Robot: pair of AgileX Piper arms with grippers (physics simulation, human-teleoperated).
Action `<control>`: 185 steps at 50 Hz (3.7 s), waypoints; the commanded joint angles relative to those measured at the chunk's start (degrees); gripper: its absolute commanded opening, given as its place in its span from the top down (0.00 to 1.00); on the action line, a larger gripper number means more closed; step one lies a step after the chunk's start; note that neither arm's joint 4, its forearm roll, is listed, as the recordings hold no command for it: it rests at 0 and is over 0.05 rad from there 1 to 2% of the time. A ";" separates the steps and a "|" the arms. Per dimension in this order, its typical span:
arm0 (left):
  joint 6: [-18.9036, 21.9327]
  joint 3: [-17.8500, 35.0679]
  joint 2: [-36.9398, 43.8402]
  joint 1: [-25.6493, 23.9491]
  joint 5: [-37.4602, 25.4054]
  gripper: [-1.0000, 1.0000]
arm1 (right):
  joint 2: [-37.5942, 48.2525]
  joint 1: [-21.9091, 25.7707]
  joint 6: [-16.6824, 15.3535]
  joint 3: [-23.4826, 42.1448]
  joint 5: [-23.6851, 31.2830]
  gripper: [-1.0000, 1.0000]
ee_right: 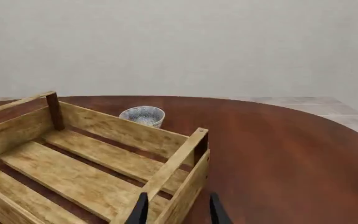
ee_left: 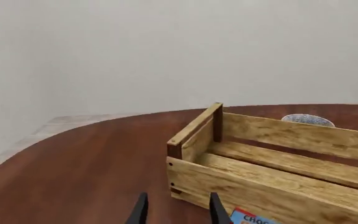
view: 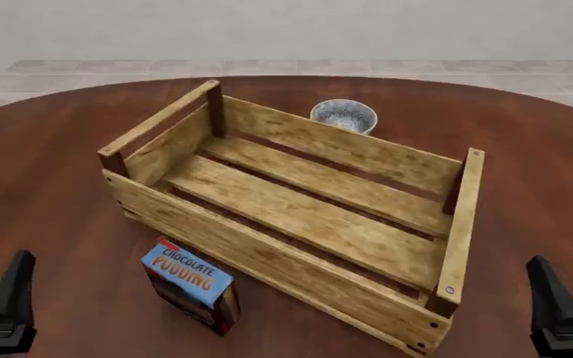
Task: Pick up the salad dressing and put it in the tray.
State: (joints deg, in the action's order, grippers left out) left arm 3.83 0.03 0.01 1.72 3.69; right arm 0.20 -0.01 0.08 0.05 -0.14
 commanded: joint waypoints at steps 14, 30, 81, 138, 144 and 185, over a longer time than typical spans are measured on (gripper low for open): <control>12.69 0.00 0.00 4.35 10.56 0.00 | 0.32 0.00 0.17 0.08 -0.23 0.00; 20.92 16.16 0.00 2.30 -4.53 0.00 | 0.29 0.01 0.20 0.28 0.00 0.00; 29.30 61.97 14.92 20.30 -67.89 0.00 | 1.07 0.04 0.20 0.10 -0.96 0.00; 23.32 35.00 15.05 32.07 -57.43 0.00 | 0.65 0.04 0.19 0.18 -0.49 0.00; 23.52 31.88 15.29 32.74 -55.36 0.00 | 0.64 0.04 0.18 0.18 -0.49 0.00; 25.94 15.58 26.03 38.04 -34.82 0.00 | 0.62 0.05 0.17 0.18 -0.48 0.00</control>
State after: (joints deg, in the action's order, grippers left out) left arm 28.93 19.18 22.71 38.48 -36.64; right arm 0.84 0.03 0.27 0.23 -0.63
